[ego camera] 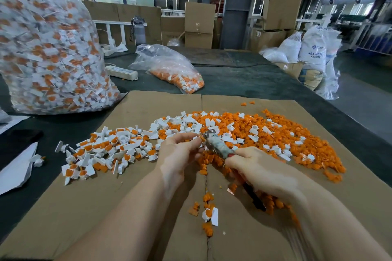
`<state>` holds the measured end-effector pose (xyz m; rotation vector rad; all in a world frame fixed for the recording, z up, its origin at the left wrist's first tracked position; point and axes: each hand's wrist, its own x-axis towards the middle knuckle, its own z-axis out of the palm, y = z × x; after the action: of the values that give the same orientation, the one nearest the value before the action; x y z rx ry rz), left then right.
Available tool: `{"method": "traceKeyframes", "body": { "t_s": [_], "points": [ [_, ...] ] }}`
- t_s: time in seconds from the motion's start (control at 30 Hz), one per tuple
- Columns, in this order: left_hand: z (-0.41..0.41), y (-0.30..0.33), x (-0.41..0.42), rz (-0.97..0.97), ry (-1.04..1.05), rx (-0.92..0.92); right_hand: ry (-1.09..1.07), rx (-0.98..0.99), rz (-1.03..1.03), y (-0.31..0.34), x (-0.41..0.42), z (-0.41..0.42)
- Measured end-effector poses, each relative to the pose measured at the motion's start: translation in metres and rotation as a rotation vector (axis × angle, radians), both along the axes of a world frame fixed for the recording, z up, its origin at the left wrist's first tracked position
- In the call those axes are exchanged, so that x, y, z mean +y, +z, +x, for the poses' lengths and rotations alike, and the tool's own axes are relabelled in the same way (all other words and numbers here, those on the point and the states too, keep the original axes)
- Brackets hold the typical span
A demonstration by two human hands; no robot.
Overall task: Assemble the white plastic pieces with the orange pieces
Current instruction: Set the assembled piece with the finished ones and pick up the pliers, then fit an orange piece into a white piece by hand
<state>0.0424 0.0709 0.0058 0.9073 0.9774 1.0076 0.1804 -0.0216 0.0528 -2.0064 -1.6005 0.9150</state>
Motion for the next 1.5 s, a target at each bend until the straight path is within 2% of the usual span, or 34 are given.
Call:
{"method": "traceKeyframes", "body": {
  "t_s": [0.13,0.33,0.5,0.67,0.87,1.03,1.17,1.33,1.4,1.47,1.5],
  "points": [
    [0.001,-0.002,-0.001,-0.02,0.035,-0.022,0.042,-0.013,-0.003,0.002,-0.002,-0.004],
    [0.003,-0.005,-0.004,-0.018,0.058,-0.031,0.062,-0.194,0.087,-0.007,-0.002,-0.01],
    [0.003,-0.007,-0.007,-0.013,0.061,-0.022,0.027,-0.268,0.124,-0.013,-0.002,-0.012],
    [0.003,-0.007,-0.012,-0.038,0.047,-0.033,-0.007,-0.263,0.153,-0.021,-0.002,-0.011],
    [-0.002,-0.007,-0.013,0.026,0.056,-0.041,-0.096,-0.219,0.212,-0.016,-0.008,0.008],
    [-0.009,-0.017,-0.019,0.245,-0.024,0.146,-0.308,-0.582,0.23,-0.025,0.003,0.043],
    [-0.007,-0.019,-0.022,0.333,-0.014,0.231,-0.352,-0.802,0.184,-0.036,0.01,0.06],
    [-0.009,-0.019,-0.024,0.364,0.0,0.248,-0.335,-0.907,0.14,-0.04,0.014,0.064],
    [-0.008,-0.02,-0.024,0.366,-0.003,0.249,-0.322,-1.006,0.131,-0.038,0.014,0.057],
    [-0.008,-0.02,-0.023,0.348,-0.006,0.224,-0.274,-1.01,0.283,-0.038,0.014,0.042],
    [-0.008,-0.02,-0.022,0.332,-0.011,0.2,-0.221,-0.921,0.41,-0.04,0.014,0.031]
  ]
}}
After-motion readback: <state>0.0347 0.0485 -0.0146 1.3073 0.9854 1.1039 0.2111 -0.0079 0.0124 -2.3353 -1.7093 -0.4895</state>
